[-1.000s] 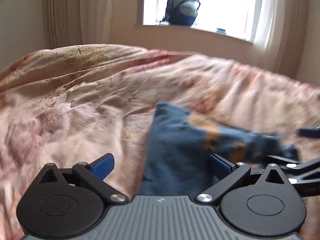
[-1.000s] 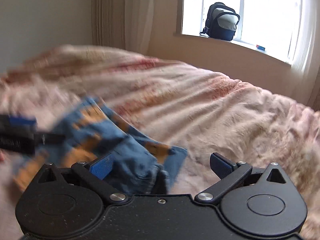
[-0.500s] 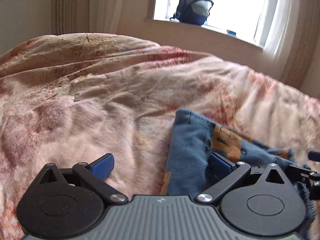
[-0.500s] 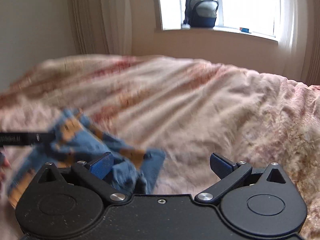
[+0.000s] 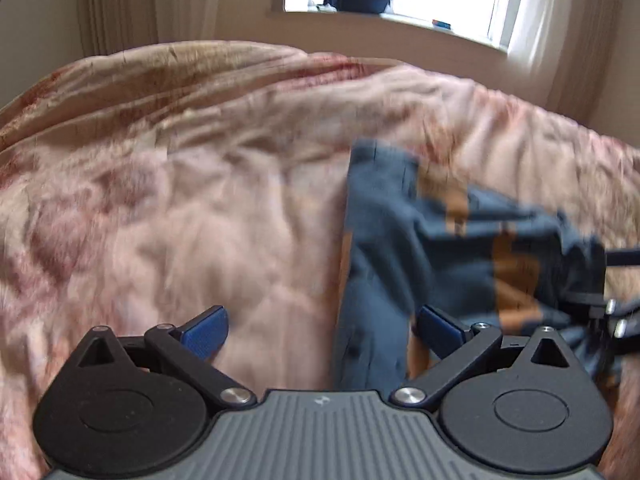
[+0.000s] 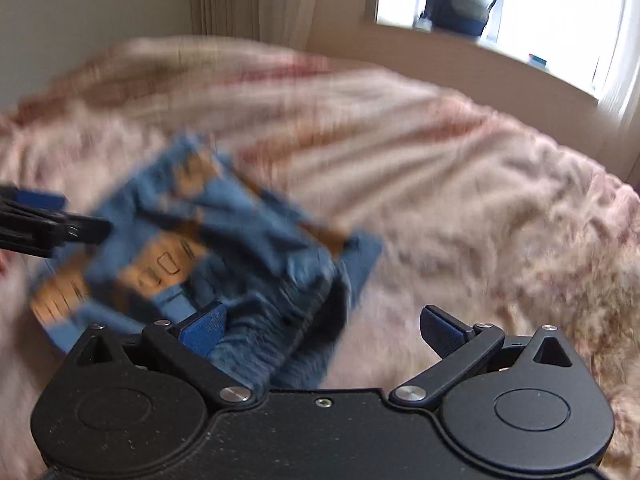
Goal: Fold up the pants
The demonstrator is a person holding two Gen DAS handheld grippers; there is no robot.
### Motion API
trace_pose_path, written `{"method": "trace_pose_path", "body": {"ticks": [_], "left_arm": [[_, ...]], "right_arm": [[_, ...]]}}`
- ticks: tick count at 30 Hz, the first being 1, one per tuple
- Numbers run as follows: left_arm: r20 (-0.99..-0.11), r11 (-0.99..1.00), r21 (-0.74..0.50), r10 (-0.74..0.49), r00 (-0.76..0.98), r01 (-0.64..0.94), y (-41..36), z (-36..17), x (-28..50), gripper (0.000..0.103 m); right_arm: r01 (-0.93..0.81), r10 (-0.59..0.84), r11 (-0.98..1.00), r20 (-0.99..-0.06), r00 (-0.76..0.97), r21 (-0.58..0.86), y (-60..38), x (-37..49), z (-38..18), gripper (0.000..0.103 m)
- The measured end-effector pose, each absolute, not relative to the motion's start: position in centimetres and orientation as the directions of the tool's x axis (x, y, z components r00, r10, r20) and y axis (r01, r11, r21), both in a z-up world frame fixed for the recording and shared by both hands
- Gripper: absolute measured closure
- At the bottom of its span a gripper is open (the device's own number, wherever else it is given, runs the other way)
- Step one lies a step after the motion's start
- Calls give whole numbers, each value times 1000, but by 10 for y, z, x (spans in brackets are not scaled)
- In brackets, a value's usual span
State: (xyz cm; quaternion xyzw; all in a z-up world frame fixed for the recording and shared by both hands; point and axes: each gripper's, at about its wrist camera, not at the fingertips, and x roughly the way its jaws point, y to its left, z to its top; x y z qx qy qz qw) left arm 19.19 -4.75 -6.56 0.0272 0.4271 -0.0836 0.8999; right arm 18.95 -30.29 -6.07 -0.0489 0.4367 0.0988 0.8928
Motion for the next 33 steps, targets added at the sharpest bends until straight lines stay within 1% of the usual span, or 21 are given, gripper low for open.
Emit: {"method": "trace_pose_path", "body": {"ticks": [2, 3, 7, 14, 20, 30, 33], "left_arm": [[-771, 984, -33, -135, 622, 173, -42, -64, 178, 0], [-781, 985, -34, -133, 610, 171, -40, -61, 174, 0], [-796, 987, -33, -120, 594, 155, -36, -46, 161, 0], [-757, 986, -54, -144, 637, 158, -36, -28, 139, 0], [-751, 984, -62, -155, 642, 165, -37, -29, 136, 0], [-751, 987, -87, -153, 643, 133, -29, -33, 142, 0], [-741, 983, -122, -182, 646, 138, -27, -34, 145, 0]], "right_arm": [[-162, 163, 983, -803, 573, 83, -314, 189, -57, 1], [-144, 168, 984, -798, 579, 103, -317, 188, -52, 1], [-142, 158, 986, -770, 618, 88, -317, 172, -36, 1], [-167, 169, 983, -758, 630, 80, -306, 143, -28, 1], [-167, 162, 983, -768, 620, 73, -303, 141, -32, 1], [-166, 171, 982, -768, 618, 85, -305, 144, -39, 1], [-169, 199, 979, -720, 665, 115, -307, 144, -35, 1]]}}
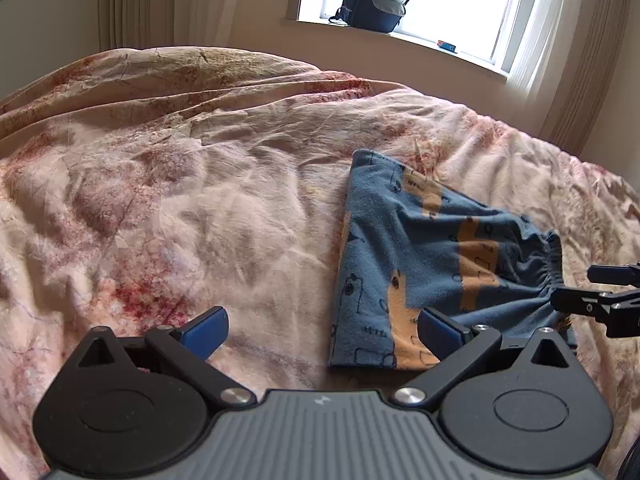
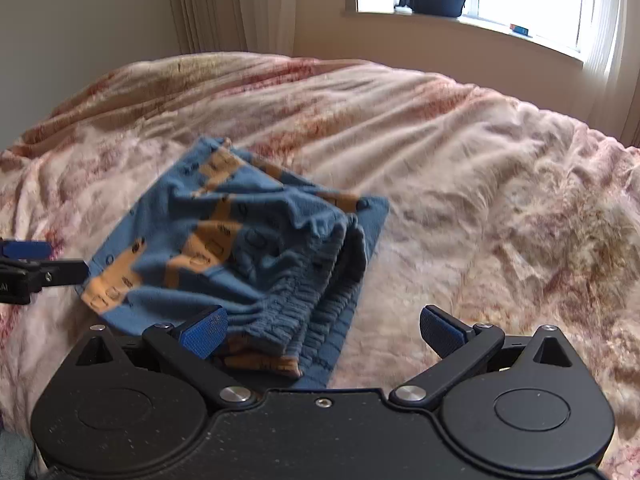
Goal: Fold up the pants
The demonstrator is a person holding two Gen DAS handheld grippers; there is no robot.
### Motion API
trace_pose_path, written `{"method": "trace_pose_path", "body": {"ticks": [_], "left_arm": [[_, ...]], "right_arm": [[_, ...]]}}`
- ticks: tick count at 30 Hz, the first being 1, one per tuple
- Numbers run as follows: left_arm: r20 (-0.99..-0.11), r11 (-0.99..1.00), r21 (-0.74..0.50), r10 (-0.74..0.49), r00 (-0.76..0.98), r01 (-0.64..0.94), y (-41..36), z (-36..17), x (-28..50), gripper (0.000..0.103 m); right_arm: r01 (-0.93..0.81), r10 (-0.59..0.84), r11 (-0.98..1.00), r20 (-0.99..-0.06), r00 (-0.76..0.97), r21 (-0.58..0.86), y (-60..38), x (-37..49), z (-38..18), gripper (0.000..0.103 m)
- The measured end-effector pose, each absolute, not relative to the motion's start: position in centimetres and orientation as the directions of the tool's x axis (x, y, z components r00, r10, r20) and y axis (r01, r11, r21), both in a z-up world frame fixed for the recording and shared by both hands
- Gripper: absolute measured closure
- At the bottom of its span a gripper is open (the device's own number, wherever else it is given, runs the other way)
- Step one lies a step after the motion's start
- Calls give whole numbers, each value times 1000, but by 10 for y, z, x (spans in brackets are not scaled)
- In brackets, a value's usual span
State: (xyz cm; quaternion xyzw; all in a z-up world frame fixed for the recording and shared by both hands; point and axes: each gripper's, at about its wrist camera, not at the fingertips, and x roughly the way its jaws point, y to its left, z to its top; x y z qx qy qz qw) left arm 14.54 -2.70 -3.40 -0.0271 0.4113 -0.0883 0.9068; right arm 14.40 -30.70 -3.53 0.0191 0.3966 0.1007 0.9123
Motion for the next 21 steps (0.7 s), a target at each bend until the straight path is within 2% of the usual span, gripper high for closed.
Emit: {"method": "trace_pose_path", "body": {"ticks": [3, 6, 10, 13, 15, 16, 18, 20, 21], "left_arm": [[-712, 969, -184, -245, 658, 162, -26, -40, 158, 0], [-706, 966, -217, -256, 660, 142, -23, -49, 172, 0], [-708, 958, -256, -276, 650, 128, -12, -61, 181, 0], [-699, 958, -249, -281, 658, 144, -14, -63, 180, 6], [-698, 959, -229, -283, 658, 169, -18, -61, 180, 20], [-698, 959, -221, -283, 658, 179, -20, -60, 179, 33], [-699, 949, -238, -315, 642, 207, -22, -59, 180, 48], [-699, 932, -281, -364, 616, 231, -23, -59, 181, 77], [-699, 929, -289, -369, 612, 230, -24, -58, 181, 78]], "right_arm": [[-212, 262, 965, -640, 722, 155, -310, 160, -34, 1], [-174, 256, 966, -635, 729, 190, -320, 188, -44, 1], [-126, 307, 941, -637, 707, 314, -341, 218, -62, 1], [-114, 322, 932, -639, 699, 345, -348, 231, -73, 9], [-109, 342, 919, -631, 696, 378, -351, 234, -76, 16], [-114, 357, 912, -628, 691, 394, -351, 234, -76, 22], [-128, 380, 904, -630, 677, 407, -347, 234, -76, 55], [-141, 374, 911, -630, 680, 388, -342, 233, -74, 68], [-143, 365, 916, -630, 685, 374, -338, 232, -72, 77]]}}
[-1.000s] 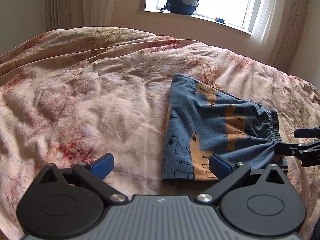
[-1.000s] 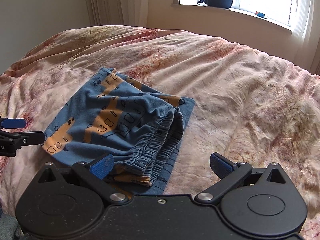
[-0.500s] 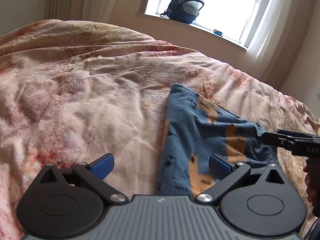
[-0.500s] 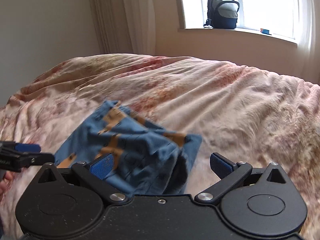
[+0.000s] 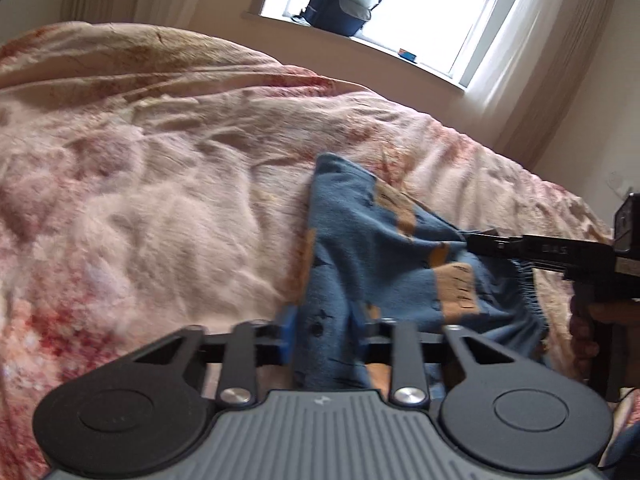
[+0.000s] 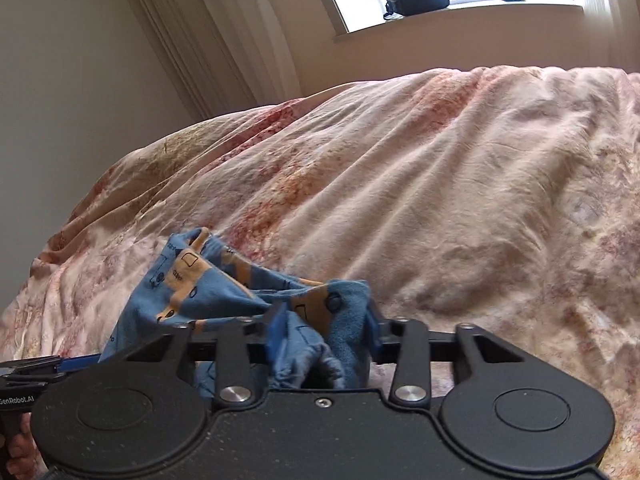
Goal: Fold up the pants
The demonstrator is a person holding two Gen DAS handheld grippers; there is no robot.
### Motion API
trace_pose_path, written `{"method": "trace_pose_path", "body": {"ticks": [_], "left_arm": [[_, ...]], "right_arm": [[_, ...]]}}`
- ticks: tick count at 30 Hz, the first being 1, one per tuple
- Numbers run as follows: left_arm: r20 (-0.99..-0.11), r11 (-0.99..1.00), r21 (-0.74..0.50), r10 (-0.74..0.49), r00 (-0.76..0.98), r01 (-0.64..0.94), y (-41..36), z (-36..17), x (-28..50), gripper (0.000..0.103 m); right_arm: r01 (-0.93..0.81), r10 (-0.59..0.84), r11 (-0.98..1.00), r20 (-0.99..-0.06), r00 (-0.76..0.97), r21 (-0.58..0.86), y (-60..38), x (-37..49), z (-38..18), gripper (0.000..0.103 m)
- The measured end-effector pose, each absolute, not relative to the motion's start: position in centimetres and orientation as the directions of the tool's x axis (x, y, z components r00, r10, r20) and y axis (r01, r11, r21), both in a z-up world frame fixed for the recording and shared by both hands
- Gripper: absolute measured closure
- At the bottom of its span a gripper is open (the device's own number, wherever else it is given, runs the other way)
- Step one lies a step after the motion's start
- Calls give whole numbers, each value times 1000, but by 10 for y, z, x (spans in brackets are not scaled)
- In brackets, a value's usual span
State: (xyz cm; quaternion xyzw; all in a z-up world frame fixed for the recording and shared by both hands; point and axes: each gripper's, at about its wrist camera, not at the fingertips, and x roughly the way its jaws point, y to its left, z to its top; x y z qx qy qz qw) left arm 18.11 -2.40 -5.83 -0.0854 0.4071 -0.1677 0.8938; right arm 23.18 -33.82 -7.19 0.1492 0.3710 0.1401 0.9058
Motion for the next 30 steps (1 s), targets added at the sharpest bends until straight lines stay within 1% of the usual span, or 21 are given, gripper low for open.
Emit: {"method": "trace_pose_path", "body": {"ticks": [1, 2, 3, 5, 8, 11, 14, 17, 19, 22, 24, 25, 26, 27, 28, 29, 30], "left_arm": [[-700, 934, -272, -356, 620, 230, -26, -56, 181, 84], [-700, 937, -254, -350, 622, 241, -28, -54, 180, 86], [-698, 938, -244, -346, 627, 246, -30, -51, 180, 86], [-680, 937, -235, -347, 646, 257, -33, -42, 179, 87], [-637, 934, -219, -356, 683, 282, -34, -25, 179, 88], [-597, 943, -169, -328, 732, 285, -36, -9, 189, 88], [-574, 947, -179, -321, 753, 267, -33, 0, 206, 88], [-562, 952, -183, -308, 768, 247, -31, -1, 224, 88], [-571, 955, -183, -295, 766, 232, -31, -10, 235, 87], [-633, 960, -207, -277, 722, 187, -27, -34, 250, 87], [-666, 963, -217, -267, 697, 163, -25, -47, 255, 86], [-668, 963, -216, -264, 695, 159, -24, -51, 254, 83], [-671, 965, -212, -260, 695, 157, -22, -53, 252, 80], [-671, 965, -210, -257, 695, 155, -21, -53, 250, 79], [-670, 966, -208, -253, 698, 152, -20, -51, 249, 72], [-672, 967, -206, -252, 697, 151, -19, -50, 248, 65], [-672, 968, -204, -248, 697, 148, -18, -47, 246, 61]], "right_arm": [[-146, 355, 922, -630, 690, 359, -335, 231, -69, 80], [-154, 346, 928, -629, 696, 340, -332, 230, -66, 84], [-168, 330, 937, -624, 708, 305, -327, 228, -61, 87], [-195, 311, 948, -602, 735, 252, -319, 224, -51, 90], [-216, 312, 948, -546, 778, 235, -315, 224, -31, 91], [-233, 319, 945, -495, 808, 229, -313, 236, -9, 91], [-247, 318, 946, -465, 826, 208, -308, 255, 6, 91], [-247, 315, 947, -455, 833, 203, -304, 275, 10, 91], [-240, 309, 950, -467, 829, 202, -301, 289, 4, 91], [-230, 300, 953, -518, 801, 197, -293, 306, -15, 90], [-224, 283, 959, -552, 785, 175, -288, 310, -29, 88], [-215, 266, 964, -559, 785, 158, -287, 310, -34, 87], [-209, 259, 966, -564, 784, 153, -286, 310, -38, 85], [-199, 254, 967, -564, 786, 158, -288, 309, -39, 81], [-184, 240, 971, -563, 791, 155, -289, 307, -39, 77], [-169, 221, 975, -557, 800, 144, -289, 304, -37, 68], [-152, 197, 980, -552, 810, 127, -290, 299, -35, 55]]}}
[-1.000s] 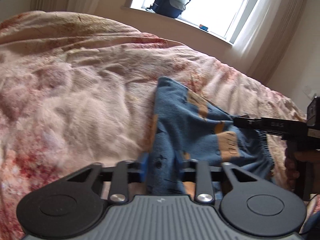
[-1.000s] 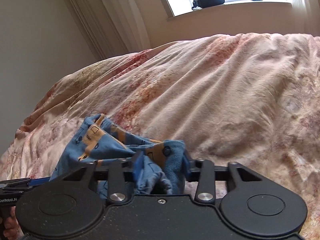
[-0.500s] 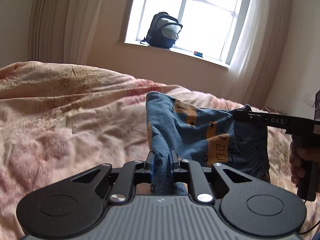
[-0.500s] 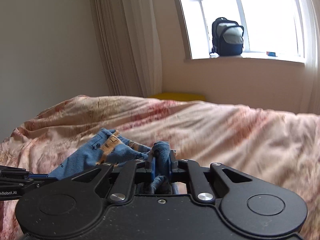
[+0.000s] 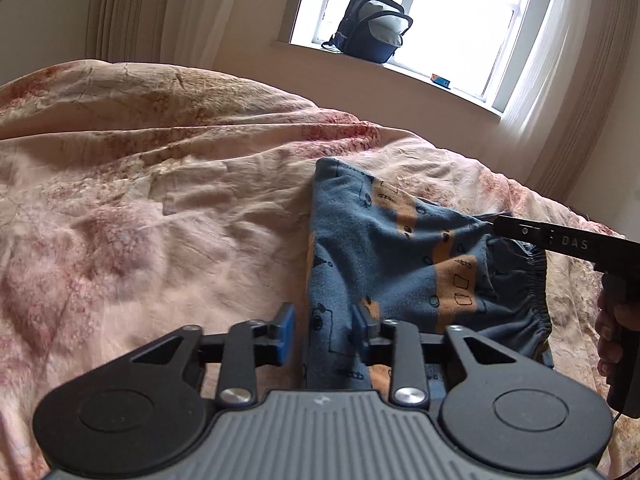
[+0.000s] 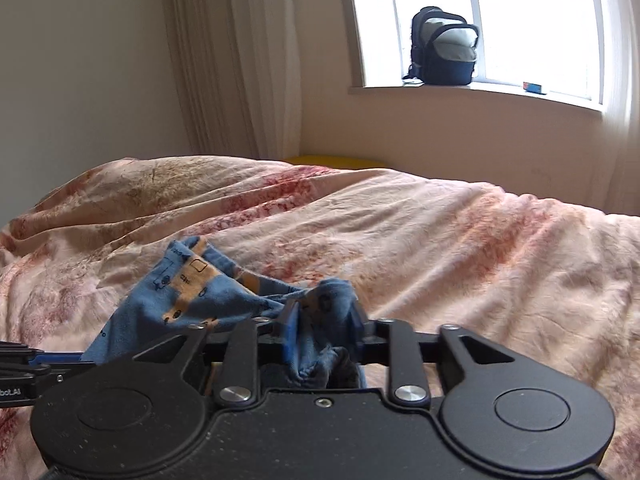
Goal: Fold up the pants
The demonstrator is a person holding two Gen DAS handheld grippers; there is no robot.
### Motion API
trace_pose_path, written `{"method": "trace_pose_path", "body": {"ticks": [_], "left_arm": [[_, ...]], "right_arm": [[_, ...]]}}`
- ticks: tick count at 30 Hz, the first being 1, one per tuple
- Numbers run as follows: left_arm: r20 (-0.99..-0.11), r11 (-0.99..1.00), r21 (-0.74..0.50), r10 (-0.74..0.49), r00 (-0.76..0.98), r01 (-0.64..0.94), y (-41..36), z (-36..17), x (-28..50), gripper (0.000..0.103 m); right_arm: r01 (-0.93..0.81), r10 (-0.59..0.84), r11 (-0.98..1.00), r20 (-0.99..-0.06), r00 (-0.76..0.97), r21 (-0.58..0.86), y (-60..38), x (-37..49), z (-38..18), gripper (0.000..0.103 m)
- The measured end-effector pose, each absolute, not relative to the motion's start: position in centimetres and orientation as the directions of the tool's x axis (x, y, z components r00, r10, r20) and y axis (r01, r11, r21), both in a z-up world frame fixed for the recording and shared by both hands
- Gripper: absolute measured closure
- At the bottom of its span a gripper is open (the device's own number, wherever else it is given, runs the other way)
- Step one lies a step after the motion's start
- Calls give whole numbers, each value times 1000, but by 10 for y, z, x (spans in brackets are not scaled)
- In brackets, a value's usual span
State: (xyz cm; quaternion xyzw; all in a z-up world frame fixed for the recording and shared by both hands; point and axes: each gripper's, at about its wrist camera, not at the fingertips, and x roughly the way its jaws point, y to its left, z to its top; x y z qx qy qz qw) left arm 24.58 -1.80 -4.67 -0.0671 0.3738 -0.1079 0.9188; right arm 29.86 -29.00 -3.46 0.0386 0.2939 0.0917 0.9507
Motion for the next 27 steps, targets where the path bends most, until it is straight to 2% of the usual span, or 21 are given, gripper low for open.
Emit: {"method": "trace_pose_path", "body": {"ticks": [2, 3, 4, 5, 6, 7, 8, 17, 27], "left_arm": [[-668, 971, -194, -235, 706, 140, -17, -39, 241, 34], [-658, 973, -187, -226, 718, 135, -17, -33, 236, 29], [-645, 974, -182, -220, 732, 133, -17, -27, 229, 19], [-634, 976, -176, -215, 743, 132, -16, -22, 223, 9], [-621, 978, -169, -204, 757, 125, -16, -16, 217, 5], [-609, 980, -161, -192, 770, 117, -16, -11, 210, 0], [-593, 982, -152, -180, 784, 111, -15, -6, 202, 0], [-530, 993, -35, -112, 841, 111, -15, 14, 136, 0], [-538, 994, -11, -94, 837, 104, -13, 6, 97, 0]], "right_arm": [[-134, 170, 985, -532, 830, 106, -290, 285, -28, 40], [-118, 150, 989, -522, 840, 94, -289, 276, -23, 32], [-105, 134, 991, -511, 849, 85, -287, 266, -18, 29], [-96, 123, 992, -499, 858, 80, -285, 255, -13, 20], [-80, 109, 994, -483, 869, 79, -283, 241, -7, 10], [-70, 102, 994, -465, 879, 86, -281, 228, -2, 6], [-66, 101, 993, -448, 888, 94, -278, 214, 2, 1], [25, 44, 988, -435, 900, 151, -262, 114, 15, 1], [-18, 64, 994, -447, 892, 107, -244, 73, 11, 1]]}}
